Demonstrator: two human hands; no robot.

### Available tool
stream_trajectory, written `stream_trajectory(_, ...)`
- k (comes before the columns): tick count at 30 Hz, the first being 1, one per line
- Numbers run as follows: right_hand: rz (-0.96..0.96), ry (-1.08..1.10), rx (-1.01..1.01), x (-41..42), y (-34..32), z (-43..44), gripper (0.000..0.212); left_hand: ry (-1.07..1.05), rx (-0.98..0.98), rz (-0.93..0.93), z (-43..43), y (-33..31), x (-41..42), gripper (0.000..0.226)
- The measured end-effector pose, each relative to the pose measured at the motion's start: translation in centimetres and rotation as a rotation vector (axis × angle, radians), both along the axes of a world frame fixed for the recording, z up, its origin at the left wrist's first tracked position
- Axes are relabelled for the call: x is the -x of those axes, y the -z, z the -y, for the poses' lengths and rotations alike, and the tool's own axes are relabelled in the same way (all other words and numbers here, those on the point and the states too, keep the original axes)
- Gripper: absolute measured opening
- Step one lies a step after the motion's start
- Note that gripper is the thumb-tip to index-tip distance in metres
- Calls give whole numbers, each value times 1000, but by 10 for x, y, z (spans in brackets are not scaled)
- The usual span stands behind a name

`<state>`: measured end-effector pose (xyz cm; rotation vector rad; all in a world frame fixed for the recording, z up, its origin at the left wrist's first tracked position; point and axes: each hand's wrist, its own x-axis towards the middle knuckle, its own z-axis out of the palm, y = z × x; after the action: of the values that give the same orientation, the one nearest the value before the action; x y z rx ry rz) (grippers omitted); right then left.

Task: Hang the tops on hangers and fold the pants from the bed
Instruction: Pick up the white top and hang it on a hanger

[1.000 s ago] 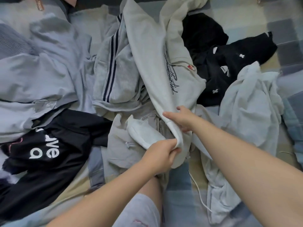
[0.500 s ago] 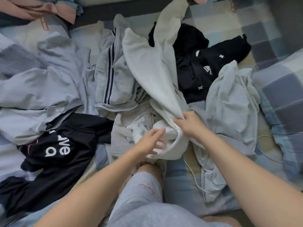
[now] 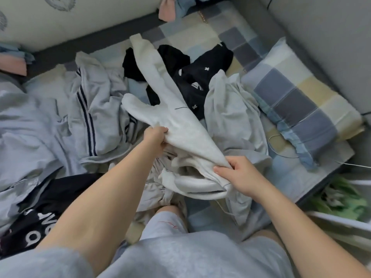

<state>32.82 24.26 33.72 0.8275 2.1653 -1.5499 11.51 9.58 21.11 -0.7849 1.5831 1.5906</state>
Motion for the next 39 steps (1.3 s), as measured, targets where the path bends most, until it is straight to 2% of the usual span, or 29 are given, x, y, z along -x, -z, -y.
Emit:
stream_trajectory(3, -10, 48, 11, -23, 7, -14, 28, 97, 5, -165, -12, -18, -18, 27)
stream_trajectory(7, -85, 152, 69, -51, 13, -34, 10, 111, -34, -350, -17, -50, -49, 30)
stream_trajectory(9, -120, 181, 129, -66, 14, -49, 10, 128, -54, -425, -20, -69, -76, 33)
stream_trajectory(12, -189, 89, 125, -92, 9, -78, 12, 176, -90, -483, -21, -102, -129, 40)
stream_trajectory(15, -277, -31, 73, -107, -6, -107, 12, 241, -26, -569, -18, -131, -189, 28)
stream_trajectory(18, -321, -120, 17, -105, -25, -119, 14, 297, 66, -648, -12, -164, -236, 42)
stream_trajectory(22, -335, -231, 7, -106, -57, -104, 31, 329, 123, -720, -3, -212, -285, 62)
stream_trajectory(26, -306, -394, -21, -119, -92, -78, 52, 349, 164, -796, 15, -257, -323, 40)
stream_trajectory(31, -325, -796, 49, -131, -128, -36, 77, 246, 128, -912, 49, -299, -344, 43)
stream_trajectory(33, -309, -908, 20, -134, -137, -14, 72, 221, 95, -929, 65, -310, -348, 35)
stream_trajectory(36, -294, -946, -18, -143, -148, 21, 47, 220, 64, -957, 92, -323, -351, 43)
stream_trajectory(39, -305, -900, -107, -157, -148, 50, 33, 212, 11, -1000, 121, -337, -354, 52)
